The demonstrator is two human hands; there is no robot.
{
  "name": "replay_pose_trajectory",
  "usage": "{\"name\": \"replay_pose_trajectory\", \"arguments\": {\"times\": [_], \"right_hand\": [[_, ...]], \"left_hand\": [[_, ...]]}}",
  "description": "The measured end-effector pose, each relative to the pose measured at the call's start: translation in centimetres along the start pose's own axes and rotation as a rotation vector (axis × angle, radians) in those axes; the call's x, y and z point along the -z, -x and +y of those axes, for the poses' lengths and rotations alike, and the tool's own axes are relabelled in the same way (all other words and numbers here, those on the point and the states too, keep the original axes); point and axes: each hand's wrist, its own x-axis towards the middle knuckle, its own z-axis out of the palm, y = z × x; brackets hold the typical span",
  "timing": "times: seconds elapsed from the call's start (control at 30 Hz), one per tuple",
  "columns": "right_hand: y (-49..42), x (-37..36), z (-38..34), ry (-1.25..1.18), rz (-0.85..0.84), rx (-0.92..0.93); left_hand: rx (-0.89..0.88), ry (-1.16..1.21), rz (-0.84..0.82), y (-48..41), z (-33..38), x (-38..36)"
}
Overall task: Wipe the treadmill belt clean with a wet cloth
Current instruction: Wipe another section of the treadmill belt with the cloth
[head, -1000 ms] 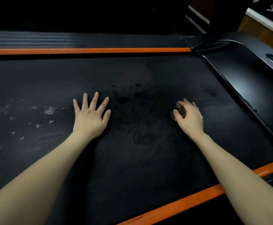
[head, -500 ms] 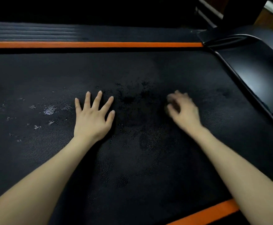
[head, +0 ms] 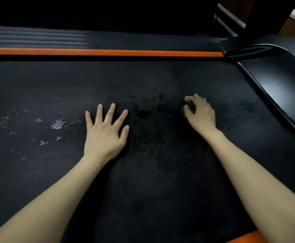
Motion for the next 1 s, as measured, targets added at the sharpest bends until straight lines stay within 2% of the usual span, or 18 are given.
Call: {"name": "replay_pose_trajectory", "arguments": {"times": [0.03,0.1,0.23,0.3,0.33,0.4,0.47,0.6,0.7,0.9,1.0], "right_hand": [[-0.9,-0.3,-0.5,0.022,0.029,-0.106],[0.0,-1.6,-3.2,0.051,0.018,-0.068],[8.7,-2.8,-7.6,-0.062,-0.212,0.473],[8.9,-1.4,-5.6,-0.042,-0.272,0.603],[7.6,-1.0,-4.0,-0.021,-0.226,0.578],[4.1,-0.1,-1.0,-0.019,-0.094,0.321],[1.8,0.3,0.6,0.003,-0.044,0.105],[1.7,-0.4,0.9,0.01,-0.003,0.097],[1.7,-0.4,1.1,0.018,0.0,0.101],[0.2,0.8,2.0,0.035,-0.083,0.18],[-3.4,0.9,2.1,0.023,0.029,0.023]], "left_hand": [[0.003,0.001,0.001,0.0,0.0,0.0],[0.004,-0.001,-0.006,0.0,0.1,0.0],[-0.004,-0.003,-0.002,-0.1,-0.1,0.0],[-0.01,-0.005,-0.003,0.0,-0.3,0.0],[-0.009,-0.005,-0.002,0.0,-0.3,-0.1],[-0.009,0.0,-0.009,0.0,-0.3,0.0],[-0.004,0.005,-0.017,0.1,-0.2,0.1],[0.005,0.014,-0.063,-0.1,0.1,1.0],[-0.006,0.014,-0.014,-2.7,-0.1,2.0],[0.012,-0.057,-0.046,-6.3,-2.0,0.5],[0.006,-0.018,-0.015,-6.3,-2.1,0.1]]}}
